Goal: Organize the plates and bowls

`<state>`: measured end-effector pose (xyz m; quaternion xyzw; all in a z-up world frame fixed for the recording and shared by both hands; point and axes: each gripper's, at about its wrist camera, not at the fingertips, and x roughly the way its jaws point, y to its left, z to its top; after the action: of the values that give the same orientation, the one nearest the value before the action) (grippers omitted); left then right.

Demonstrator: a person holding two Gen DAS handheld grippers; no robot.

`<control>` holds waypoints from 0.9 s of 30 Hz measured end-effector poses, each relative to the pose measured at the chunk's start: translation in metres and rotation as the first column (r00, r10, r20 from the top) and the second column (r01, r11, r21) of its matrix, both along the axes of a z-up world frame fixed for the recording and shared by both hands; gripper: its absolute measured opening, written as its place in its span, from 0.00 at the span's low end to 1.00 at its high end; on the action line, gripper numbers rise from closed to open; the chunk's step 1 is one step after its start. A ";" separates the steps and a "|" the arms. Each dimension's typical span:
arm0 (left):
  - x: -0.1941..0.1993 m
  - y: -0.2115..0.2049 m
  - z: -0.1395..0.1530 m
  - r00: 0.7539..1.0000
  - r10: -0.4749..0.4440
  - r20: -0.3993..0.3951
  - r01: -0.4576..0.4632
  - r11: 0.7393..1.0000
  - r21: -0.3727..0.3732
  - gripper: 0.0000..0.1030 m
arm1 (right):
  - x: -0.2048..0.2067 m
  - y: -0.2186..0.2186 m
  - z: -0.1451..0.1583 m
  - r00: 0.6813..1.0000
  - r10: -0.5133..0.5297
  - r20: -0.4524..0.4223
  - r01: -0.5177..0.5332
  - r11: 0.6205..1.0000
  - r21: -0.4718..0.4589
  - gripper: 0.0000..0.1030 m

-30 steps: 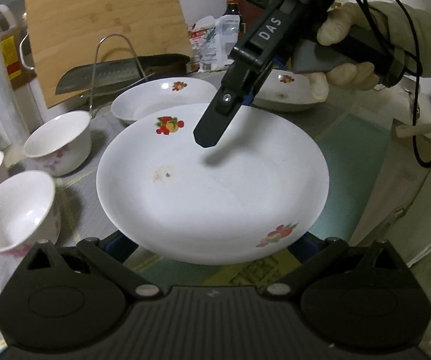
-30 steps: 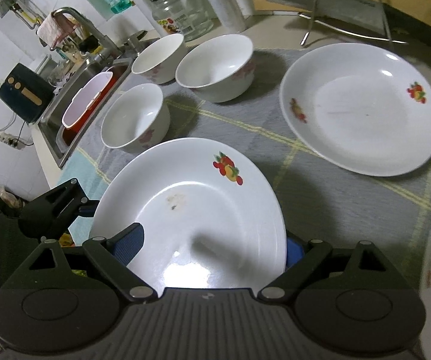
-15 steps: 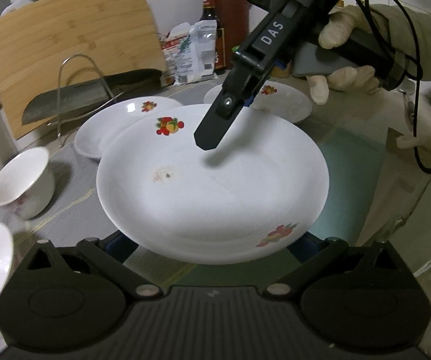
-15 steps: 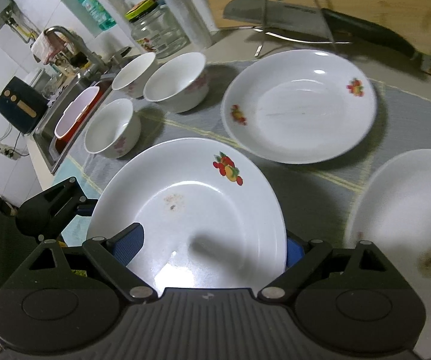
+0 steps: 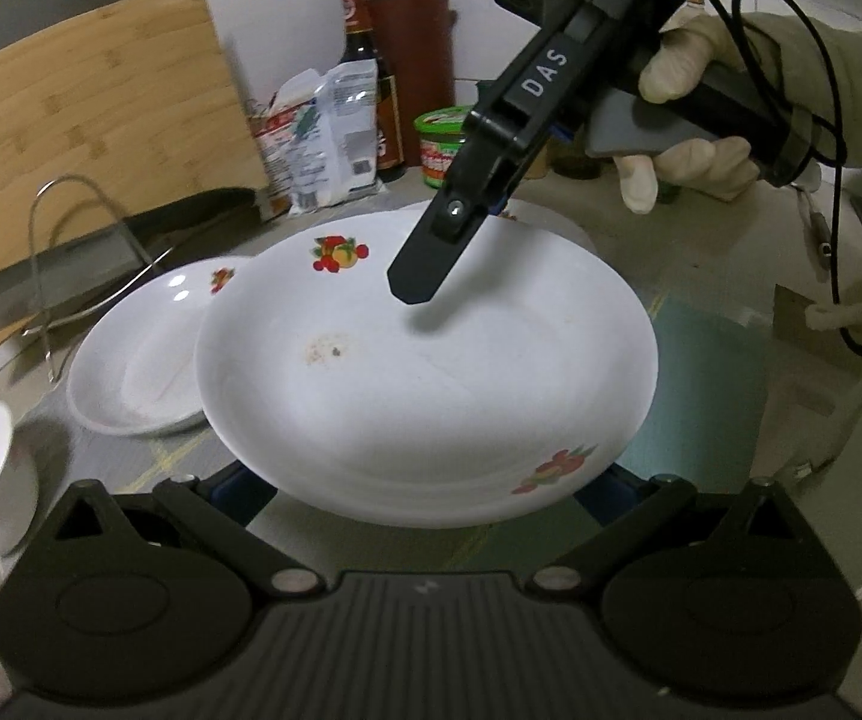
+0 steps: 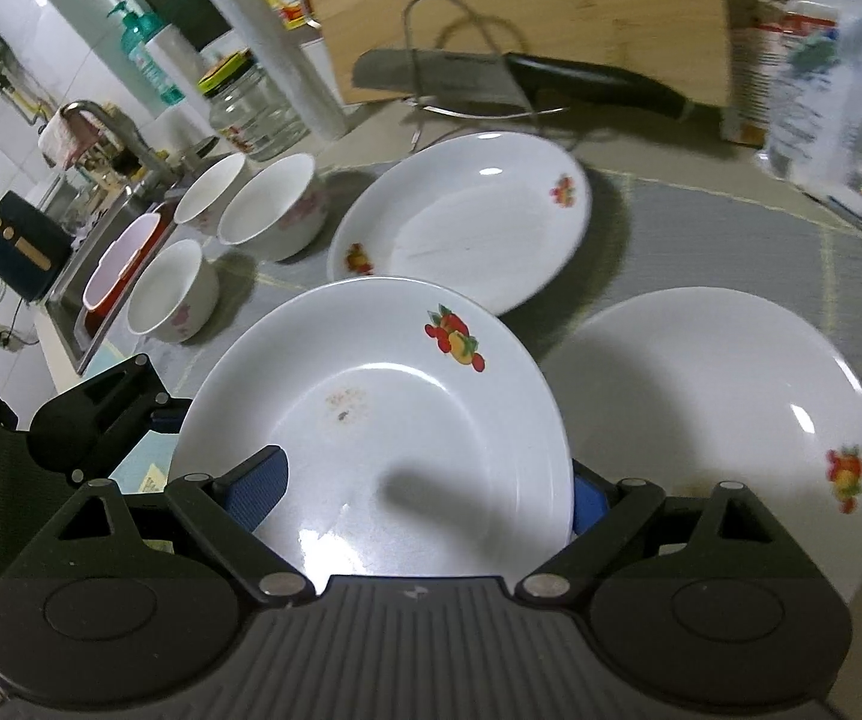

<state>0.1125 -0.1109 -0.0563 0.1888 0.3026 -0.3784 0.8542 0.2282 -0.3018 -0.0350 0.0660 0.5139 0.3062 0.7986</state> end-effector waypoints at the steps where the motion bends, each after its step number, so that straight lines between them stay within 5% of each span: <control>1: 0.002 -0.004 -0.001 1.000 -0.004 -0.001 0.004 1.000 0.001 0.99 | 0.000 -0.005 0.000 1.000 -0.005 0.002 0.005 1.000 0.000 0.93; 27: 0.036 -0.075 -0.012 0.998 -0.039 -0.039 0.040 0.999 0.033 0.99 | 0.024 -0.073 -0.019 0.998 -0.067 0.008 0.067 0.998 -0.003 0.93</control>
<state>0.1483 -0.1855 -0.0682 0.2021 0.3214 -0.3936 0.8372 0.2518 -0.3748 -0.0544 0.0806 0.5088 0.2787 0.8105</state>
